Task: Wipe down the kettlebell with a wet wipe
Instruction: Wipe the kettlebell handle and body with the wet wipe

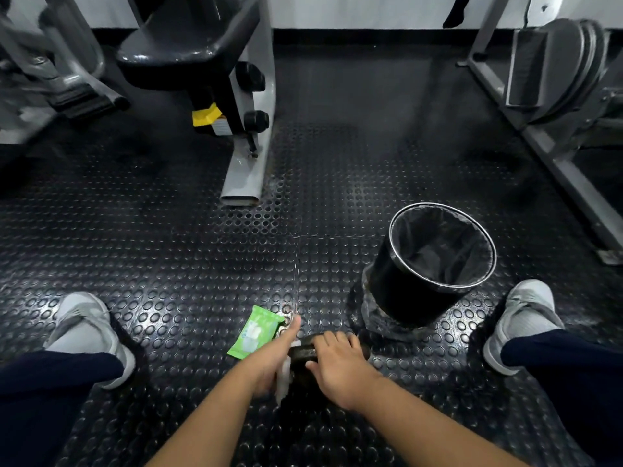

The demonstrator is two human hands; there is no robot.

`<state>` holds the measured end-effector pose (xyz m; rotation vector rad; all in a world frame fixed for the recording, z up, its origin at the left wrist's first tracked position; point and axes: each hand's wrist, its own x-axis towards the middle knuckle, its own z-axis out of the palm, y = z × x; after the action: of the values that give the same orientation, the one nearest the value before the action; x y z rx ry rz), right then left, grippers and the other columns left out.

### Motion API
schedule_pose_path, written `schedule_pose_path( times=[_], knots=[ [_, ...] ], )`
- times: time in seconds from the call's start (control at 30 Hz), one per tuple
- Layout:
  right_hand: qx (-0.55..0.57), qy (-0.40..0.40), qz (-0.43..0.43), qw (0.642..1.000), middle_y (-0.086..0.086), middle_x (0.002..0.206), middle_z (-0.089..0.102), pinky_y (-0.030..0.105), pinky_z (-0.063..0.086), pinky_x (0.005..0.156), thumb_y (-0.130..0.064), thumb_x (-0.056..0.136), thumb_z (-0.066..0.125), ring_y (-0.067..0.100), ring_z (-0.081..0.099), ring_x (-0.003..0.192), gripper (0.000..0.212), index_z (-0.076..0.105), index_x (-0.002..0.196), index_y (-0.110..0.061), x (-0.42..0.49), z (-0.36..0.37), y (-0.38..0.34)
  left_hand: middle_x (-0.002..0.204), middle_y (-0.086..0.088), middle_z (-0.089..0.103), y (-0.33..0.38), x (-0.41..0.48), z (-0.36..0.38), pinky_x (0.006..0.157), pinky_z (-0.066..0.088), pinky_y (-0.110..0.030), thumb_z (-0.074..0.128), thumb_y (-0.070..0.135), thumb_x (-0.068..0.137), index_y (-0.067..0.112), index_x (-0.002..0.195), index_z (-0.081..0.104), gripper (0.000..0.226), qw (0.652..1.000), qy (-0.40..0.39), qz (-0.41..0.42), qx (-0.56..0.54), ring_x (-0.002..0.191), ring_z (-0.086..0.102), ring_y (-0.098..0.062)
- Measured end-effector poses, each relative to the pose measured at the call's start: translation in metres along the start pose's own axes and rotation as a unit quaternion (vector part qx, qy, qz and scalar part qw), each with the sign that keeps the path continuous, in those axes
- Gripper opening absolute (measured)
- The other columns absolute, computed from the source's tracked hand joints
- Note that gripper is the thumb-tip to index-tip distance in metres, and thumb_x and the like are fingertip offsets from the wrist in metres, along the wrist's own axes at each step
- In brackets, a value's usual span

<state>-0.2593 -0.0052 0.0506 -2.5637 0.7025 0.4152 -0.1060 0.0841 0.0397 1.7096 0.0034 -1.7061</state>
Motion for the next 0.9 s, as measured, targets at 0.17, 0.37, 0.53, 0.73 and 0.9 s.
schedule_pose_path(
  times=[0.17, 0.37, 0.53, 0.73, 0.9],
  knots=[
    [0.007, -0.005, -0.001, 1.0, 0.005, 0.141, 0.046, 0.054, 0.019, 0.122, -0.045, 0.107, 0.035, 0.028, 0.038, 0.133, 0.046, 0.041, 0.142, -0.017, -0.001, -0.003, 0.0, 0.123, -0.018, 0.073, -0.017, -0.007, 0.006, 0.111, 0.047, -0.042, 0.03, 0.083, 0.092, 0.01, 0.125, 0.074, 0.092, 0.998, -0.039, 0.024, -0.04, 0.117, 0.07, -0.029],
    [0.005, 0.0, -0.005, 1.0, 0.004, 0.14, 0.047, 0.054, 0.021, 0.12, -0.046, 0.106, 0.036, 0.027, 0.039, 0.131, 0.045, 0.043, 0.14, -0.016, -0.001, 0.0, 0.002, 0.142, -0.002, 0.063, 0.009, -0.009, -0.003, 0.121, 0.03, -0.044, 0.034, 0.108, 0.057, 0.03, 0.143, 0.057, 0.118, 0.983, 0.027, -0.028, 0.18, 0.136, 0.054, -0.022],
    [0.003, 0.002, -0.005, 1.0, 0.002, 0.137, 0.048, 0.049, 0.022, 0.118, -0.047, 0.106, 0.036, 0.025, 0.04, 0.128, 0.045, 0.043, 0.141, -0.019, 0.001, 0.0, 0.003, 0.161, 0.001, 0.043, 0.04, -0.022, 0.0, 0.124, 0.023, -0.045, 0.034, 0.11, 0.053, 0.028, 0.154, 0.046, 0.131, 0.955, 0.015, 0.018, 0.297, 0.147, 0.04, -0.024],
    [0.003, 0.005, -0.01, 1.0, 0.003, 0.141, 0.046, 0.049, 0.024, 0.117, -0.047, 0.106, 0.036, 0.026, 0.04, 0.129, 0.054, 0.036, 0.15, -0.015, 0.001, 0.002, 0.003, 0.144, -0.009, 0.06, 0.042, -0.02, 0.007, 0.118, 0.033, -0.048, 0.025, 0.103, 0.07, 0.026, 0.138, 0.063, 0.11, 0.91, -0.008, -0.01, 0.415, 0.136, 0.052, -0.031],
    [-0.002, 0.002, -0.011, 1.0, 0.002, 0.138, 0.047, 0.049, 0.024, 0.117, -0.047, 0.106, 0.035, 0.025, 0.04, 0.129, 0.048, 0.04, 0.144, -0.018, 0.001, 0.002, 0.002, 0.128, 0.0, 0.068, 0.025, 0.0, -0.009, 0.113, 0.039, -0.043, 0.025, 0.11, 0.055, 0.033, 0.128, 0.069, 0.114, 0.922, 0.008, 0.006, 0.387, 0.117, 0.06, -0.018]
  ],
)
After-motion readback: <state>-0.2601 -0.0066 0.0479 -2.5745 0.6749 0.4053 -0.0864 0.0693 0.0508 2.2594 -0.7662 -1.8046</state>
